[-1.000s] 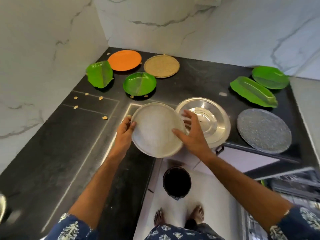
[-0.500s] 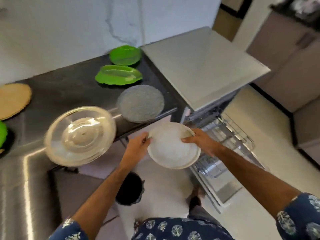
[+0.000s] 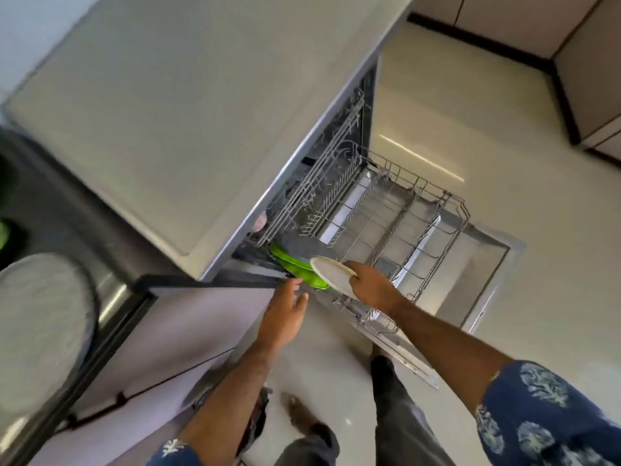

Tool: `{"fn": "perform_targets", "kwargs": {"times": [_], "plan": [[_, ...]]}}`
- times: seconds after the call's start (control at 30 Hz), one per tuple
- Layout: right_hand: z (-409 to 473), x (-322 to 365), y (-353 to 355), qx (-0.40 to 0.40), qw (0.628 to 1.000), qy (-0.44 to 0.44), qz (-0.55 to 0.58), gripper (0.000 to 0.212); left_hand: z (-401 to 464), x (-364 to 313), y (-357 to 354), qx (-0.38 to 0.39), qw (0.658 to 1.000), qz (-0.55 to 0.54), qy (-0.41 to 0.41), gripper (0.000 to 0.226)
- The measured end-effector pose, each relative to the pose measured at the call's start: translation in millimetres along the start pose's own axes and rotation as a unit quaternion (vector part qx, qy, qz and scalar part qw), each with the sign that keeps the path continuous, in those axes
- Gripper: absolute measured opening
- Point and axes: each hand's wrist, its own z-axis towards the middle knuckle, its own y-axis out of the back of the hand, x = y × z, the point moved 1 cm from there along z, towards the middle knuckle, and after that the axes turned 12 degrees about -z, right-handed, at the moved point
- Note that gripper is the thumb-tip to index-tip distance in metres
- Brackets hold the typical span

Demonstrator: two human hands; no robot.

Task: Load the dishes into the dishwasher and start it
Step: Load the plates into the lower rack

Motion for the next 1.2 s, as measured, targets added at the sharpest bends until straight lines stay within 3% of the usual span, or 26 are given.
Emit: {"fn": "perform_targets", "kwargs": {"times": [0.23, 0.47, 0.6, 0.73, 0.93, 1.07, 1.2], "plan": [[144.3, -47.5, -34.2, -0.085, 0.993, 0.066, -0.047, 0.053, 136.5, 58.9, -50.0, -0.038, 0.979, 0.195, -0.054, 0.056], [234.9, -61.4, -41.1, -0.13, 0.981, 0.12, -0.077, 0.05, 211.2, 108.9, -77.2, -0.056, 0.958, 0.268, -0.08, 0.074], [249.8, -57.5, -51.3, -0.131, 0.968, 0.142, -0.163, 0.05, 225.9, 127.3, -81.5, -0.058, 0.959, 0.265, -0.08, 0.091], [254.8, -48.8, -74.0, -0.115, 0.947, 0.178, -0.241, 0.048, 224.1, 130.7, -83.0, -0.074, 0.968, 0.225, -0.08, 0.091], [274.4, -34.8, -109.1, -0.131, 0.928, 0.148, -0.315, 0.03, 218.8, 134.2, -86.0, -0.105, 0.972, 0.175, -0.113, 0.1], [289.2, -14.3, -114.8, -0.114, 0.931, 0.157, -0.309, 0.032, 218.3, 139.0, -83.6, -0.095, 0.974, 0.17, -0.118, 0.099], [299.2, -9.9, -115.3, -0.004, 0.981, 0.139, -0.135, 0.058, 214.4, 138.2, -77.3, -0.086, 0.974, 0.16, -0.136, 0.091]]}}
